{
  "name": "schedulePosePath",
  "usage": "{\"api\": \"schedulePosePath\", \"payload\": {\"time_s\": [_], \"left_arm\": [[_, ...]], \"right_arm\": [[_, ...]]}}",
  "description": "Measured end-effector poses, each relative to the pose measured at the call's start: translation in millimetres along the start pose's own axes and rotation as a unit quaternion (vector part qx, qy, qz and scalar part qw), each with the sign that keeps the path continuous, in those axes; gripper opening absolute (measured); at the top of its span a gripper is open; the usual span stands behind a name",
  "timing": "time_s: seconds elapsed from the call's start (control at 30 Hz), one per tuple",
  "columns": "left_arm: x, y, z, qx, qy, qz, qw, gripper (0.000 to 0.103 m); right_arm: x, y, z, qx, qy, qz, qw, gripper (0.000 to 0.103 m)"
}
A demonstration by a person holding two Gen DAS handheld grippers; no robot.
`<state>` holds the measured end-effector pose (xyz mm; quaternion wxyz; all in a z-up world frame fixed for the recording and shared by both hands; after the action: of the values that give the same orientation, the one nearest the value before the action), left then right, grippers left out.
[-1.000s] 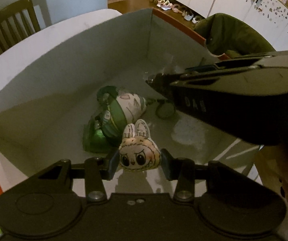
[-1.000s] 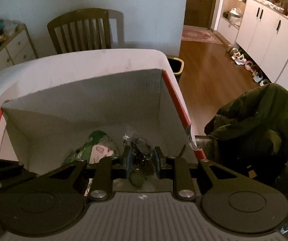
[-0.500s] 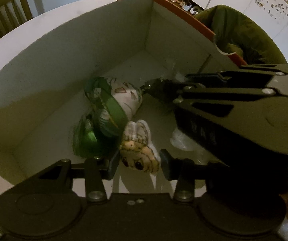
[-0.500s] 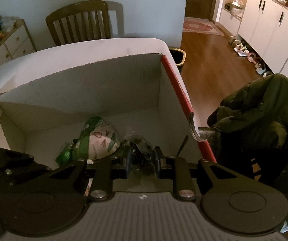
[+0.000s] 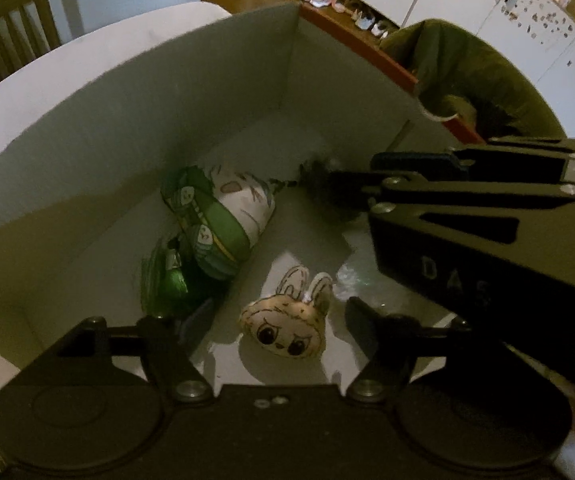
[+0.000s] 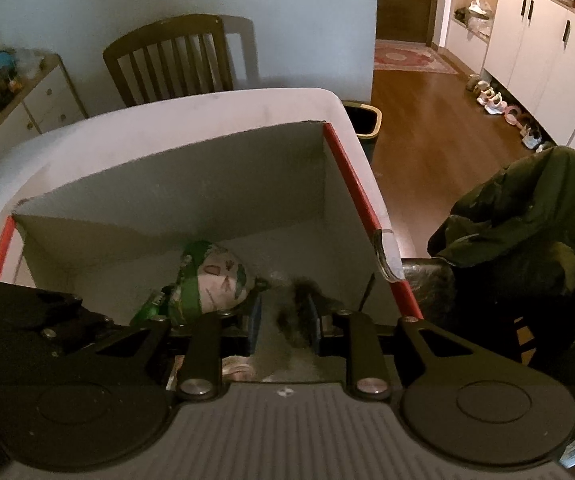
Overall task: Organize objects
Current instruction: 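Carry both items over the shoebox and open both grippers to drop them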
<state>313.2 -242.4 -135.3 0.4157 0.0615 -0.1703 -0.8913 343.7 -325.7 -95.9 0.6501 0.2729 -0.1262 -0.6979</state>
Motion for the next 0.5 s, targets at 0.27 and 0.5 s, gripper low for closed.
{"api": "schedulePosePath", "payload": {"time_s": [0.27,0.5], "left_arm": [[12,-11,27,0.046,0.016,-0.005,0.9988,0.079],[9,-28,62,0.105,0.013,0.009,0.9943,0.081]], "right_arm": [[1,-4,19,0.005,0.018,-0.011,1.0,0.026],[-5,-9,50,0.025,0.043,-0.011,0.999,0.03]]}}
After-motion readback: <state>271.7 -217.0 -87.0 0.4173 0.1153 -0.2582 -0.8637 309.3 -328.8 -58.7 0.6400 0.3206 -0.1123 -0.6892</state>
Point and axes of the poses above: each gripper's, at about its wrist camera, not at the fingertips, and z roughly against the way its jaws point, x to its right, y to its top, the point moved 1 cm from there along -z, roughly the way its jaws point, and after that the axes turned 13 degrees about -z, right-handed, at the moved point
